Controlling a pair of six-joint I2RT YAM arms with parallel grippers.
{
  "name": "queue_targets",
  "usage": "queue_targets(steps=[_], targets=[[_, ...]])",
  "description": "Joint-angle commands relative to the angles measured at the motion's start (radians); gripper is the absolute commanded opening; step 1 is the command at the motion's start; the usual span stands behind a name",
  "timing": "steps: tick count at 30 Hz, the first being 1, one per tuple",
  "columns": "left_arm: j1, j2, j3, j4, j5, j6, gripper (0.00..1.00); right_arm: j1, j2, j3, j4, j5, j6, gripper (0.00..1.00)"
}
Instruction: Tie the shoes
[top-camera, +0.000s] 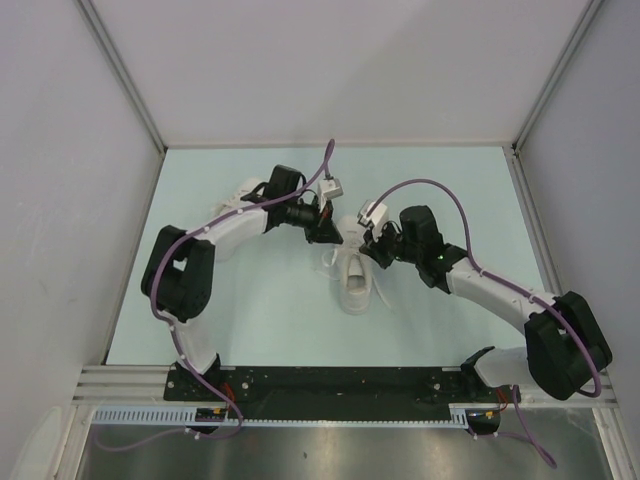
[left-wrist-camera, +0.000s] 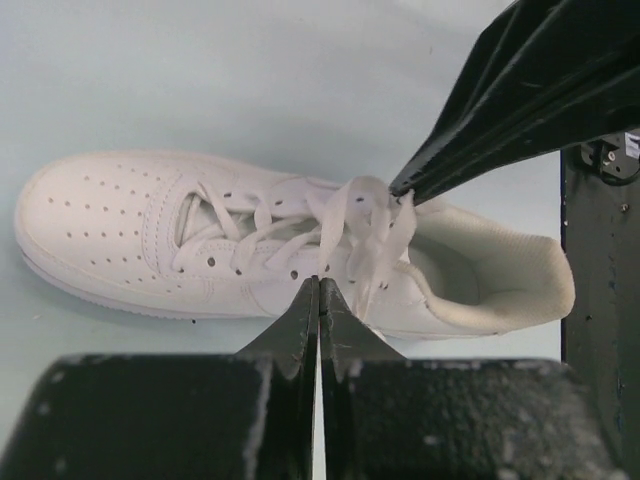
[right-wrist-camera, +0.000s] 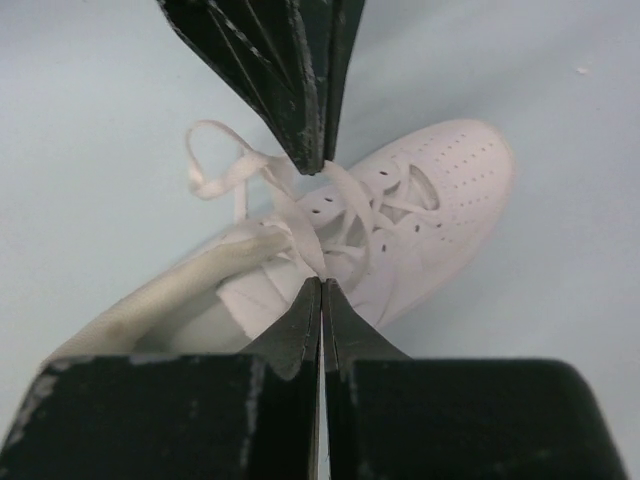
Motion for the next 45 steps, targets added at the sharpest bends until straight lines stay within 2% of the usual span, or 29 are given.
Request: queue_targets(steps=[1,13,22,31,41,45], targets=[[0.007,-0.068,-0.014,0.072,0.039,-0.035,0.00,-0.002,-0.024,-0.016,0.094,0.058,-0.044,0.00],[0.008,-0.106,-0.044,0.127,0.086,-0.090,0.00,0.018,0.002,-0.027,0.170,0.014,-0.046,0.00],[0.008,-0.155,-0.097,0.184,0.093,-0.124,0.00,0.049,0.064,-0.053,0.268,0.043,-0.039,0.00],[0.004,-0.177,-0.136,0.189,0.105,-0.127,0.00,0.072,0.039,-0.187,0.539,0.153,0.000,0.00],[0.000,-0.148,-0.126,0.268,0.039,-0.240,0.00,0.116,-0.022,-0.256,0.591,0.134,-0.016,0.00],[-0.012,-0.140,-0.113,0.268,0.063,-0.240,0.00,0.119,-0.006,-0.257,0.613,0.152,-0.024,0.00]])
